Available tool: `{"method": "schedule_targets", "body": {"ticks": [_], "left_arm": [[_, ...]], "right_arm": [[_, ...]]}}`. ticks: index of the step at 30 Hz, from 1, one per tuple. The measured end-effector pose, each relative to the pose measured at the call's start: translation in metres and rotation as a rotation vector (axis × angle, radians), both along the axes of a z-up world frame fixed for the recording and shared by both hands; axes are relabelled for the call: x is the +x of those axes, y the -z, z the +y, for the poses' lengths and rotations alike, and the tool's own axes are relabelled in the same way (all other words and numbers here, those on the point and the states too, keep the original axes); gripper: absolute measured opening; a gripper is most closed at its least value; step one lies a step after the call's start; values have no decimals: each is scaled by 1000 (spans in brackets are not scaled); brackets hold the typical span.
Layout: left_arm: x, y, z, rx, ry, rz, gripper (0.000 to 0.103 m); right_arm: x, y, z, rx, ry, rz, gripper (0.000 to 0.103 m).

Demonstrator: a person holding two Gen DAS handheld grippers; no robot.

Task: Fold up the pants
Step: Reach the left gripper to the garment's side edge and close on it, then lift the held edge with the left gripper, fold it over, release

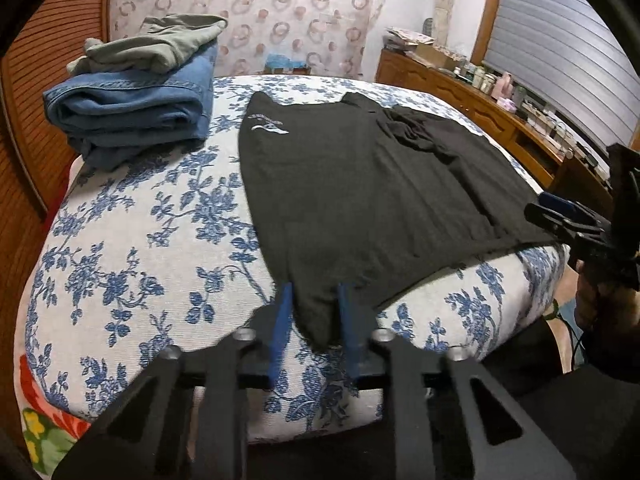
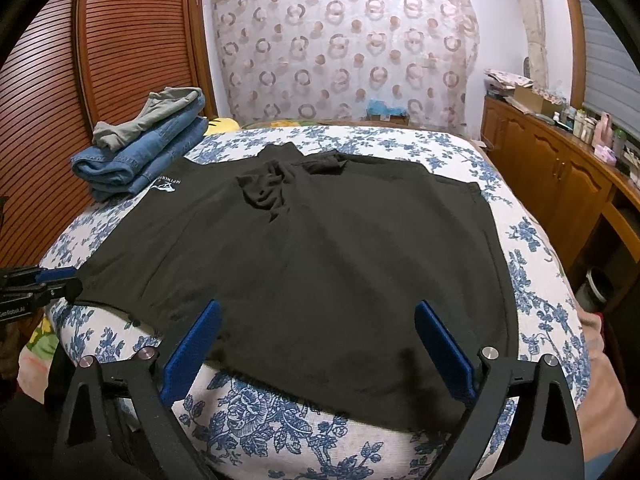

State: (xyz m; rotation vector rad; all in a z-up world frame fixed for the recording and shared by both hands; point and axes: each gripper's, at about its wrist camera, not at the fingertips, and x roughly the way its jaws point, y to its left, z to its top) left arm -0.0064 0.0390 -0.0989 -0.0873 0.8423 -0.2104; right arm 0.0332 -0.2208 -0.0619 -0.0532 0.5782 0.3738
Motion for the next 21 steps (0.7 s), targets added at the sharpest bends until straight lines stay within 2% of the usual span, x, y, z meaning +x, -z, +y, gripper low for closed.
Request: {"method": "schedule_targets", "body": {"ticks": [2, 4, 10, 21], "left_arm": [[0, -1, 0, -2, -6, -8, 5], [-1, -6, 1, -16, -5, -21, 3], [1, -35, -6, -35, 34, -95, 3], [45, -77, -48, -27, 160, -172, 3]], "right_arm": [[0, -1, -1, -1, 0, -2, 97], [0, -1, 0, -3, 3, -4, 97], [1, -2, -1, -3, 1, 1, 92], [0, -4, -11, -1, 7, 5, 88]]}}
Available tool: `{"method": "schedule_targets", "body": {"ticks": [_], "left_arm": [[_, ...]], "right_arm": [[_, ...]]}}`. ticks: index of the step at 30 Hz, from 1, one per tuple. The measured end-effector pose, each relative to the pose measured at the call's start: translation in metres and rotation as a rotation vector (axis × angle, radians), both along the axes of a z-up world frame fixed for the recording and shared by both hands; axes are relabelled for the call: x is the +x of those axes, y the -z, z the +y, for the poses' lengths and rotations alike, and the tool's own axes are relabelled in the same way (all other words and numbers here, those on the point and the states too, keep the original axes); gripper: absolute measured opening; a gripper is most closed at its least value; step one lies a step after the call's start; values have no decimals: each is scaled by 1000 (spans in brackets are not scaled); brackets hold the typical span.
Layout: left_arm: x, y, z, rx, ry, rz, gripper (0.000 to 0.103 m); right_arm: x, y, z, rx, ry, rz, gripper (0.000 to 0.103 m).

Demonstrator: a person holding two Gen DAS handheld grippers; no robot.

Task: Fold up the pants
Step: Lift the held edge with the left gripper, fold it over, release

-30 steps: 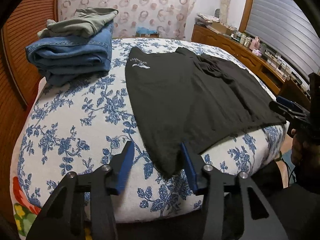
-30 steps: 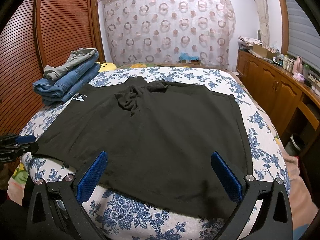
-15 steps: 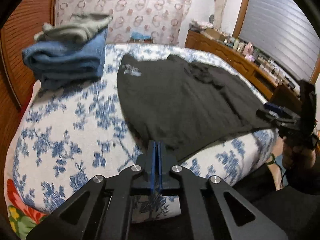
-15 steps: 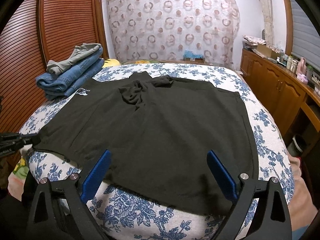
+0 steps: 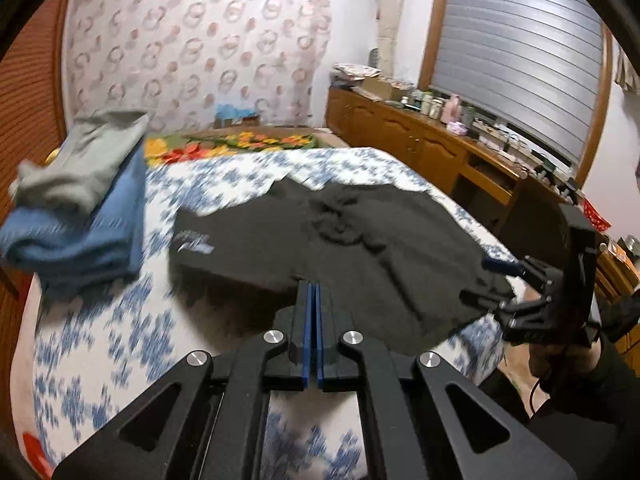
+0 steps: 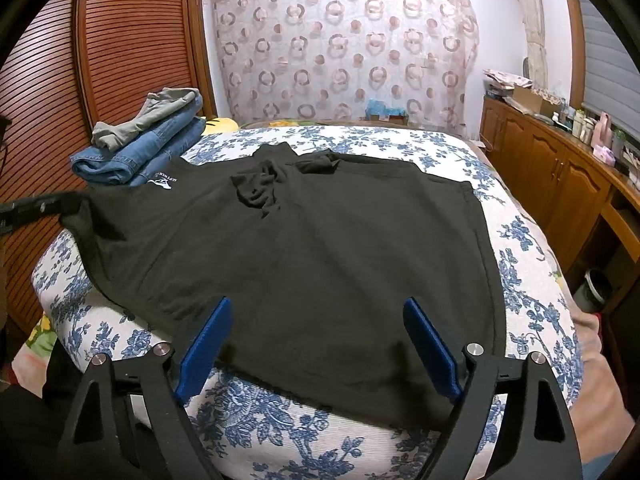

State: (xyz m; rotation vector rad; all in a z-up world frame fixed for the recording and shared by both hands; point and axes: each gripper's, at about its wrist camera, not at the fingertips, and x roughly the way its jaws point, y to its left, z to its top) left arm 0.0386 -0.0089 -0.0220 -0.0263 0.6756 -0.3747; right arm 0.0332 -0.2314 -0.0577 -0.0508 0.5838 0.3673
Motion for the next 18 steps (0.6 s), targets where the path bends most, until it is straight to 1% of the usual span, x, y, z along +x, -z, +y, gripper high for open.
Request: {"method": "schedule_targets", "body": {"ticks": [5, 11, 15, 18], "left_arm": [[23, -16, -28, -3, 75, -27, 2], [42, -30, -57, -12, 138, -39, 2], [54, -33, -74, -6, 166, -37, 2], [62, -30, -85, -2, 182, -30, 2]], "right_arm": [[-1, -1, -7, 6, 12, 2, 87], [-2, -3, -14, 16, 24, -3, 87], [-4, -5, -16, 19, 29, -10, 87], [-6, -6, -19, 24, 34, -13, 87]]}}
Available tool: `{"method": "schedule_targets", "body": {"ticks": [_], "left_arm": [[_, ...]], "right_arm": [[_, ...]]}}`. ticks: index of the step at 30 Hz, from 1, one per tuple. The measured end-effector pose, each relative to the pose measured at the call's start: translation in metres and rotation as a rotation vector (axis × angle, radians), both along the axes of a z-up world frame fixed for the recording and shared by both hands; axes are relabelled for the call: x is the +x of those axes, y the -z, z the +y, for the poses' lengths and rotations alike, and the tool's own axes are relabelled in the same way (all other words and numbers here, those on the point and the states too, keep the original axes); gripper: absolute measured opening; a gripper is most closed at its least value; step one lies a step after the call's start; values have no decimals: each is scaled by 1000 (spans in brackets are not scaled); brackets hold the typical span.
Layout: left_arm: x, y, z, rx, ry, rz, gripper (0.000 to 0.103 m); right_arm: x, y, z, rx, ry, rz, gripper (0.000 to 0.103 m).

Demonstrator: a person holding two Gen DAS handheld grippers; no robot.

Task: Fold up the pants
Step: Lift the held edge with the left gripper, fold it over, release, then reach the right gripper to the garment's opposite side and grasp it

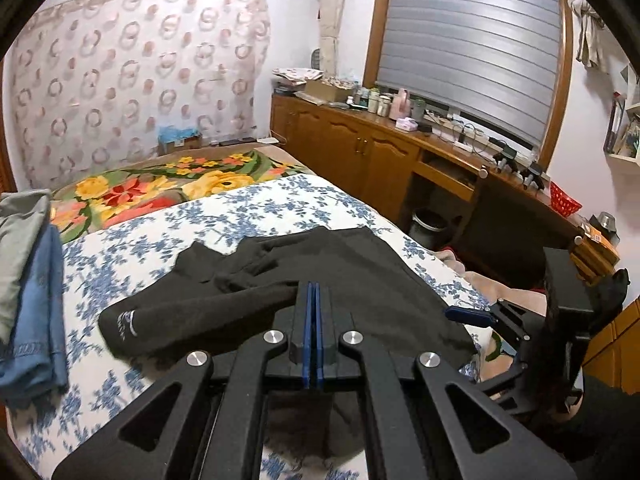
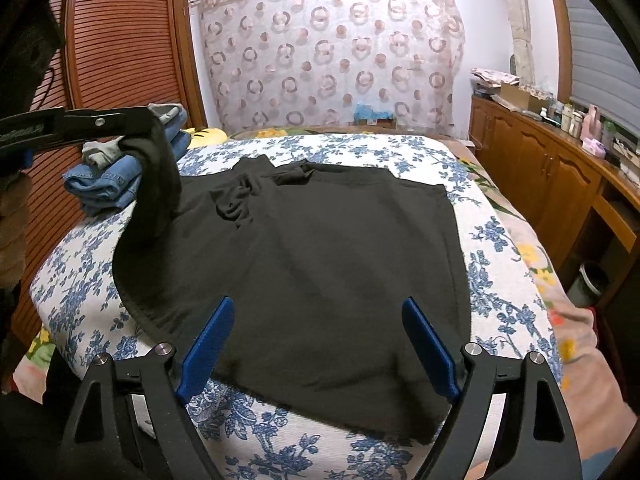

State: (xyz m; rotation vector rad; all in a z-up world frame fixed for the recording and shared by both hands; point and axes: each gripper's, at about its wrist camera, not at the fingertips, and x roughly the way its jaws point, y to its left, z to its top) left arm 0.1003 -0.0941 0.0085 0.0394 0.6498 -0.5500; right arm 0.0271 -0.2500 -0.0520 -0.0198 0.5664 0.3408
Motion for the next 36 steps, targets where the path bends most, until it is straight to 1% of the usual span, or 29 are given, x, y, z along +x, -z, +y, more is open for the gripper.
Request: {"method": "schedule_targets", "body": {"ticks": [4, 8, 9, 10, 11, 12, 14, 16, 18, 21, 26, 31, 36], "left_arm": [[7, 10, -6, 5, 5, 26, 3], [8, 20, -3, 27, -20, 46, 3], [8, 22, -3, 41, -34, 45, 11], [7, 22, -1, 50, -48, 42, 25], [5, 22, 4, 47, -62, 35, 31], [5, 22, 7, 44, -68, 32, 43], [1, 23, 16, 34, -76, 30, 54], [0, 25, 22, 39, -97, 34, 82], [-4, 29, 31, 36, -115, 27, 83], [-5, 41, 40, 49, -144, 56, 83], [-9, 66, 50, 108, -180, 97, 83], [-15, 81, 53, 122, -181, 127, 83], [-22, 95, 54, 147, -186, 145, 83]], "right_arm": [[0, 1, -2, -1, 5, 1, 87], [3, 2, -3, -1, 11, 11, 87], [4, 3, -3, -1, 12, 14, 87], [5, 2, -3, -2, 13, 16, 87], [5, 2, -3, -2, 13, 17, 87], [5, 2, -3, -3, 13, 18, 87], [6, 0, -2, -4, 12, 16, 87], [8, -2, -2, -9, 10, 12, 87], [9, -3, -1, -10, 4, 10, 82], [12, -7, -2, 3, -8, 10, 77], [17, -14, 4, 4, -42, -1, 65], [22, -22, 13, 15, -87, -17, 54], [32, -21, 26, 12, -136, -5, 45]]}}
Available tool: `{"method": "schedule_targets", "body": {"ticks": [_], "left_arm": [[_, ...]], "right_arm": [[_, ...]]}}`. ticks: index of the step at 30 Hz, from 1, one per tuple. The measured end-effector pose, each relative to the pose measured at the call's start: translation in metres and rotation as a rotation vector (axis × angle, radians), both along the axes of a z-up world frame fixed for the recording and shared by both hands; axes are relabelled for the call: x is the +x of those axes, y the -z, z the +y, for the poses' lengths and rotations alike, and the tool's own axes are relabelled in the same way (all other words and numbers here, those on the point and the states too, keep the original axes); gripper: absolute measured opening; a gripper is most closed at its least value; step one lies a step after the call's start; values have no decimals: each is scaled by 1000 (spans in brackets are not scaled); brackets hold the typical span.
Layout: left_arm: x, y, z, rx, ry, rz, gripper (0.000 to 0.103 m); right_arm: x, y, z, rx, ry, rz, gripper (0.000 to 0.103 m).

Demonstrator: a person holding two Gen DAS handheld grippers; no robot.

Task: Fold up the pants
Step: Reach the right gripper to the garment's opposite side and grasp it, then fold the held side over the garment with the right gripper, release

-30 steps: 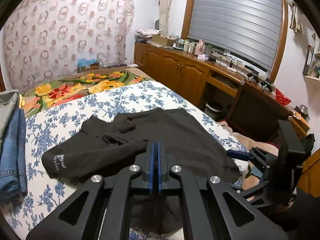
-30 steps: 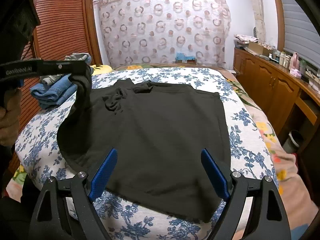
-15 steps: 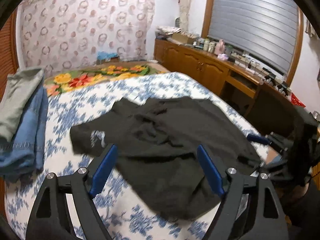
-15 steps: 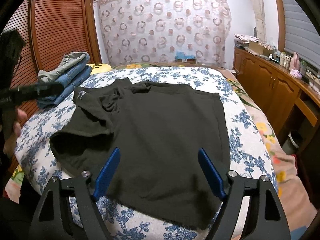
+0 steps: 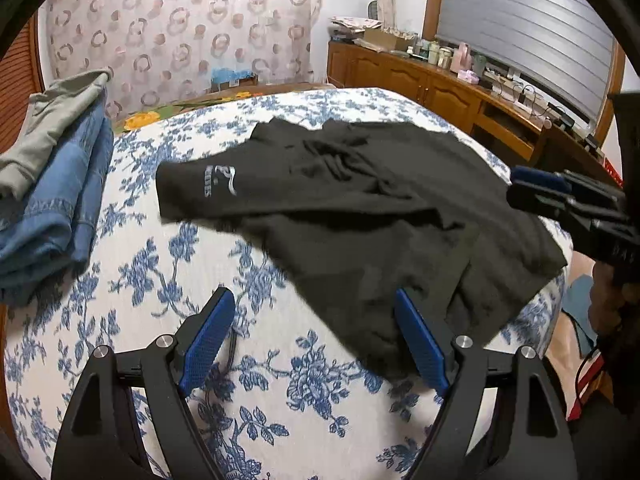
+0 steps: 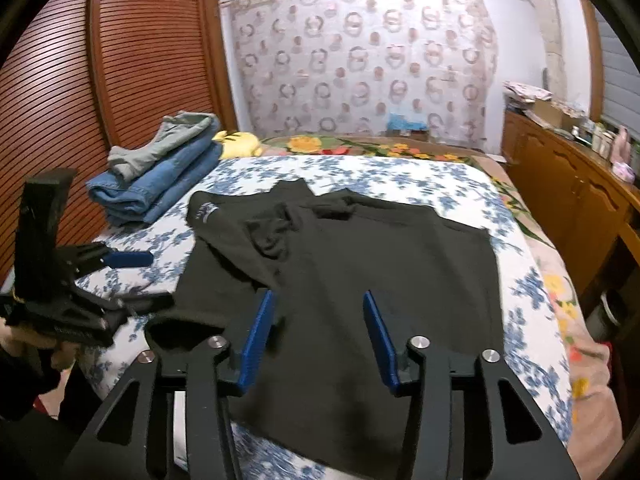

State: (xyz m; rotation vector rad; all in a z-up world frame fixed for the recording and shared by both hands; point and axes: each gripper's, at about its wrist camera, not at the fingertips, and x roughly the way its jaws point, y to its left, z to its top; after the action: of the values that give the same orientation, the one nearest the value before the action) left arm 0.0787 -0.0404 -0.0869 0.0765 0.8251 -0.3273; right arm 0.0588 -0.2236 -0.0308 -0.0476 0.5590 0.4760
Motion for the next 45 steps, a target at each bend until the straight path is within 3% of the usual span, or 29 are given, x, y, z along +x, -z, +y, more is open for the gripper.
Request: {"method": "schedule_targets", "body": {"ticks": [13, 20, 22, 26, 34, 45], "left_arm": [[-5, 8, 15, -35, -43, 18, 83], [-7, 8, 15, -41, -46, 13, 83], [-7, 8, 16, -43, -45, 10, 83], [-10, 4, 17, -46, -50, -1, 83], [-11, -8, 16, -58, -55, -33, 83], [-12, -22, 6, -60, -31, -64, 83]], "right_arm": [[52, 24, 33, -35, -117, 130, 31], [56, 23, 42, -46, -141, 140, 20], [55, 22, 45, -59, -142, 129, 11], [45, 15, 46, -52, -154, 86, 6], [19, -6, 32, 2, -122, -23, 4], [-11, -27, 12, -20, -76, -111, 4]]}}
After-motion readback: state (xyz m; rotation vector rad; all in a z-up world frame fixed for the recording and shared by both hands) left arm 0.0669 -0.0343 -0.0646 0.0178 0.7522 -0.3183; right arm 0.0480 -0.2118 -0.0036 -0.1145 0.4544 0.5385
